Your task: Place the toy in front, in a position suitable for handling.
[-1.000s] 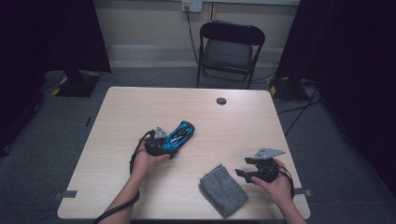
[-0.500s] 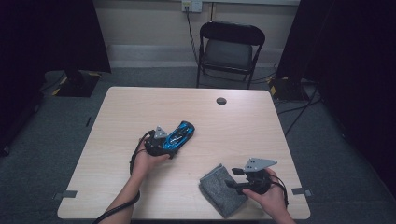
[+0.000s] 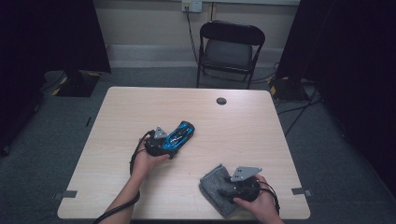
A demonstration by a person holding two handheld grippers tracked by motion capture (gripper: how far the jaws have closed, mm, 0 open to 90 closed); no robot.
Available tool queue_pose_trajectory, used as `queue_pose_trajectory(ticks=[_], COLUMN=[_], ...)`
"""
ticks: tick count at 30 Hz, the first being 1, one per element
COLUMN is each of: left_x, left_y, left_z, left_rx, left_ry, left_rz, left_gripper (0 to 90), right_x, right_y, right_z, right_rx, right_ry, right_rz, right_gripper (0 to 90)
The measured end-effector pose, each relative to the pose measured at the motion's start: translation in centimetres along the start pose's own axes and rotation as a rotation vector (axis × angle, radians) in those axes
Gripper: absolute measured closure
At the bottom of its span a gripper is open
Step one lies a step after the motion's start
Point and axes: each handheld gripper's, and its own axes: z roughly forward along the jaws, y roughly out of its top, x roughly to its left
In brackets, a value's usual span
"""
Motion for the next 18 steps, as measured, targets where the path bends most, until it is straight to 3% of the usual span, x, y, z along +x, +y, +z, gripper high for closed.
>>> queue_pose_trajectory(ticks=[9, 18], left_x=[0.00, -0.01], left_y=[0.00, -0.01], left_z=[0.00, -0.01], left_rx=[0.000, 0.000], left_ry=[0.000, 0.001], left_rz=[0.000, 0.001], left_gripper=[25.6, 25.6], right_x=[0.40, 0.51], right_y=[-0.49, -0.19], right_z=[0.38, 0.60], right_rx=[-0.012, 0.011], right_ry=[-0.032, -0.051], right_rz=[0.015, 0.007], right_gripper=[44.8, 54.4])
